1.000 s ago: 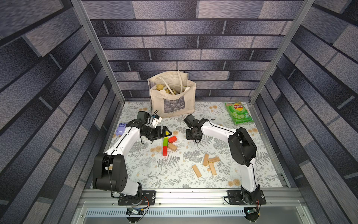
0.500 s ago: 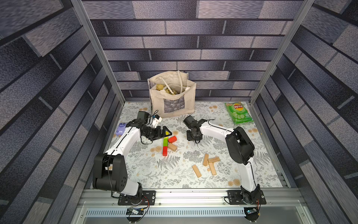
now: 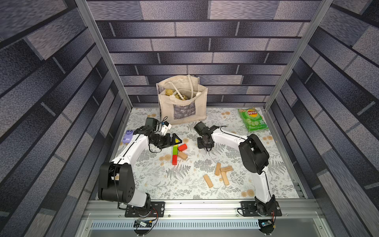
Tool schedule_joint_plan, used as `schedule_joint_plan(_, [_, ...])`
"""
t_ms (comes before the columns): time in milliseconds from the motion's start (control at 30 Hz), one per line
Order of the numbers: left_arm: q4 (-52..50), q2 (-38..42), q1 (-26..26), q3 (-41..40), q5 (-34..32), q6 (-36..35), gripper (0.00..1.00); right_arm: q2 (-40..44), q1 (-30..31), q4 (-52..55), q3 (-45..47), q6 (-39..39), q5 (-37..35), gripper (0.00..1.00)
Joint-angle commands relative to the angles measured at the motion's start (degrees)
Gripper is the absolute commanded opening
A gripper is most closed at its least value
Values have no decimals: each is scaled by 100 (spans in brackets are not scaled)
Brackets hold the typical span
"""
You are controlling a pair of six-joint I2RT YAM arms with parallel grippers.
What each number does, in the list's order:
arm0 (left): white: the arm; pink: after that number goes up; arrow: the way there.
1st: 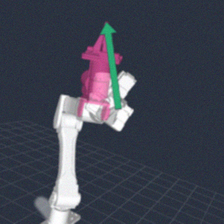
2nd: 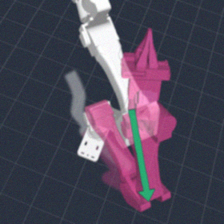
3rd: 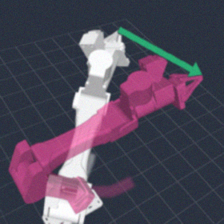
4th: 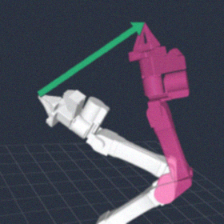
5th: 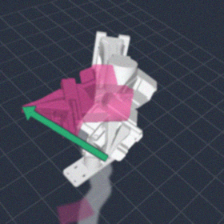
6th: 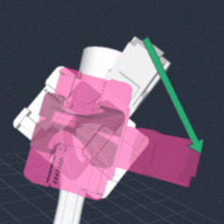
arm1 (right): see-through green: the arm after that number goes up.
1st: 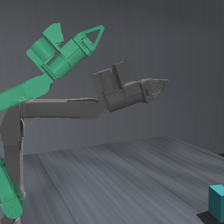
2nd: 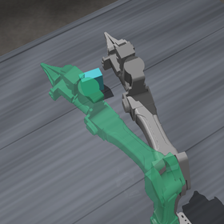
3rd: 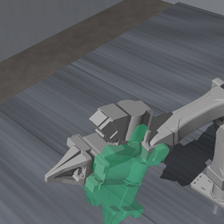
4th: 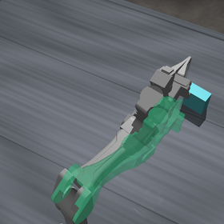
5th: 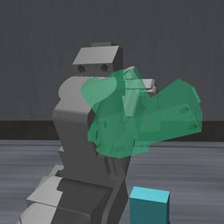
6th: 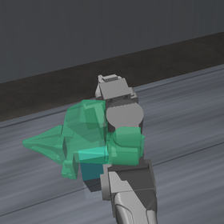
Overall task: Assemble the letter k with building blocks
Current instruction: Place the building block at the center of the board, then pick up the building block from the center of the board.
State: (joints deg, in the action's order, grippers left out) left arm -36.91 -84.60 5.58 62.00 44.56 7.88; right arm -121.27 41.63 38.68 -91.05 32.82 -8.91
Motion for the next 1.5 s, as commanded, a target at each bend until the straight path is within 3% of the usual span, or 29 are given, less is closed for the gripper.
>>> schedule_joint_plan(0, [-148,-74,35,172,-5,-130,100,225,-2,-115,30,-117,-66,57])
schedule_joint_plan(100, [-155,-73,48,184,-1,-134,100,471,3,-349,244,-200,40,63])
schedule_joint_plan(367, [-194,94,118,182,-10,-167,100,1874,323,-114,913,-381,132,61])
schedule_joint_plan(500, [-368,221,397,172,146,-58,100,2633,636,171,1523,-267,249,60])
schedule_joint_plan(667, [-942,761,1204,3,-492,646,100,3552,819,415,2436,162,600,51])
schedule_joint_plan(800, [-690,1354,1121,-456,-541,680,100,4223,928,373,3336,292,777,52])
schedule_joint_plan(1033, [417,1857,787,-1696,843,528,100,4739,1102,24,4300,220,931,50])
schedule_joint_plan(1233, [-137,1686,707,-1332,1204,-222,100,4859,1283,-334,4742,-1,1162,50])
schedule_joint_plan(1467, [202,1543,644,-1377,1385,-118,100,4761,1620,-784,4784,-381,1114,49])
